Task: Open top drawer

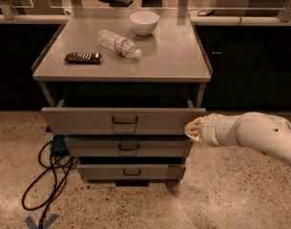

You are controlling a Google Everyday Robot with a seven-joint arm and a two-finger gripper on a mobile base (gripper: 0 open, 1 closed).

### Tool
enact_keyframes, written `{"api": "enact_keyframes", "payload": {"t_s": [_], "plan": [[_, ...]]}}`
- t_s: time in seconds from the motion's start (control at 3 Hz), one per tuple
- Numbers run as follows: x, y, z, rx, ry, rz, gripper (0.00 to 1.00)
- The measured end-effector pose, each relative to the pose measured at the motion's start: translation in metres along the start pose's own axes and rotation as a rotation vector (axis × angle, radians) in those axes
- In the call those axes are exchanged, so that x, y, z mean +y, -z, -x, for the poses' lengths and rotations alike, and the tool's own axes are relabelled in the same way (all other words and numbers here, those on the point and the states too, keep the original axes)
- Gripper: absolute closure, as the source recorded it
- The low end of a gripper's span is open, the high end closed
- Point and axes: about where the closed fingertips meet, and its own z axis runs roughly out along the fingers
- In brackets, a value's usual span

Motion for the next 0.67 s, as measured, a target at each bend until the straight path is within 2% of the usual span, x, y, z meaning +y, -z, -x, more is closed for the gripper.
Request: {"api": "enact_keyframes", "payload": {"t_s": [0.33,0.67], "plan": [[0.0,0.0,0.0,0.0,0.0,0.0,0.11],[0.0,0.0,0.0,0.0,0.0,0.0,0.0]]}}
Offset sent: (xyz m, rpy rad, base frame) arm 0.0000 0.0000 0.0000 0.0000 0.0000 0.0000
